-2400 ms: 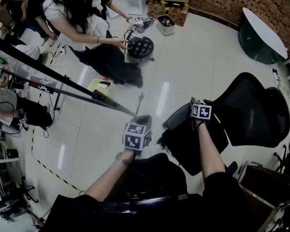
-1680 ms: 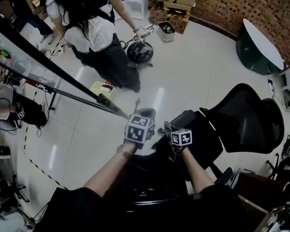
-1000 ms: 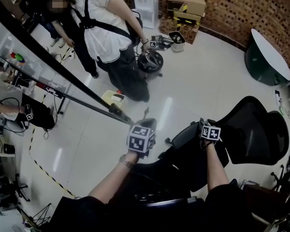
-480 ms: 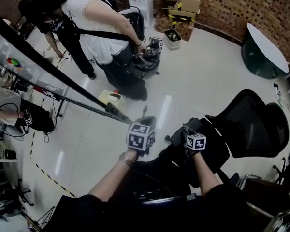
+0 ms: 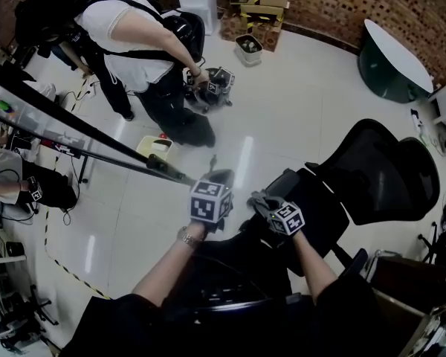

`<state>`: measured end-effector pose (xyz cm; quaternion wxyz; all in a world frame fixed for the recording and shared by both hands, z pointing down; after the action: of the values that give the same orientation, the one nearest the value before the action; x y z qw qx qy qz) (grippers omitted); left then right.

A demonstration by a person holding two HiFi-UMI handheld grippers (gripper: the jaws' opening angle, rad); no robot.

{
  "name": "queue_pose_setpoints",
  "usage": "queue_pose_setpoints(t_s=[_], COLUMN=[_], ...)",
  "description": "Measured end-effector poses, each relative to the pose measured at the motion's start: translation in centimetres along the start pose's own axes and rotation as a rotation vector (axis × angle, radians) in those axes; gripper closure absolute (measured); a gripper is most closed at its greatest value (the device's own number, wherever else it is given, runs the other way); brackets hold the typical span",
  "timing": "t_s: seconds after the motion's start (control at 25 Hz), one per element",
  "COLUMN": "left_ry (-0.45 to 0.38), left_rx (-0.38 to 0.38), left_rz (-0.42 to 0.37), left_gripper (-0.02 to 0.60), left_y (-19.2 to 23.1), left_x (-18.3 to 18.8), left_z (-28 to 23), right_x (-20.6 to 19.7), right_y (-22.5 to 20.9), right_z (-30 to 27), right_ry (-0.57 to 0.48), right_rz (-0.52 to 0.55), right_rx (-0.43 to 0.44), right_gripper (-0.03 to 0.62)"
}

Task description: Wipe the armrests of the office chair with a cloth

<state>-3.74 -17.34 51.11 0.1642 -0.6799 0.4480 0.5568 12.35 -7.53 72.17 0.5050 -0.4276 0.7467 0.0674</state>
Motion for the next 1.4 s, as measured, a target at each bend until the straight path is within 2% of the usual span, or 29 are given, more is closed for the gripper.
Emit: queue_pose_setpoints(t_s=[0.12, 0.32, 0.4, 0.48, 0.6, 0.8, 1.2, 1.4], left_ry=[0.004, 0.011, 0.012, 0.012, 0.009, 0.005, 0.007, 0.021], left_rx=[0.002, 0.027, 0.038, 0.048, 0.061, 0.052, -0.056, -0.119], left_rz=[-0.002, 0.011, 0.015, 0.02, 0.027, 0.03, 0.016, 0.01], left_gripper=[0.577, 0.577, 0.577, 0.577, 0.577, 0.577, 0.577, 0.577], left_y=[0.0, 0.5, 0.9, 1.4, 2.1, 2.3, 0.7, 0.2], left_x=[0.1, -0.3, -0.4, -0.5, -0.6, -0.9, -0.7, -1.1], left_z=[0.1, 0.5, 0.8, 1.0, 1.2, 1.0, 0.3, 0.6], right_x=[2.5, 2.6, 1.8, 0.7, -0.9, -1.8, -3.8, -4.7], right_y=[-5.6, -16.4, -18.7, -19.6, -18.9, -16.3, -7.8, -3.1], right_z=[2.7, 7.0, 7.6, 7.4, 6.5, 5.6, 3.3, 2.0], right_ry=[-0.055, -0.064, -0.031, 0.005, 0.024, -0.056, -0.14, -0.159], right_rz=[-0.046, -0.22, -0.257, -0.274, -0.28, -0.326, -0.43, -0.549], right_rx=[-0.119, -0.418, -0.487, -0.511, -0.529, -0.58, -0.572, -0.553], right_gripper=[0.537, 0.538, 0.537, 0.537, 0.537, 0.537, 0.537, 0.537])
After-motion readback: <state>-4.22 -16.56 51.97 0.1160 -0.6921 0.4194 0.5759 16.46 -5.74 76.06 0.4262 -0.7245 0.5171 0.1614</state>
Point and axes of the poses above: the fingertips, and each gripper's own axes: z backward along the fingers, y to its left, x out of its top, the point moved 6 cm from there along z, backward along the fingers, and after that the axes turned 13 degrees about -y, right-handed, at the moved point
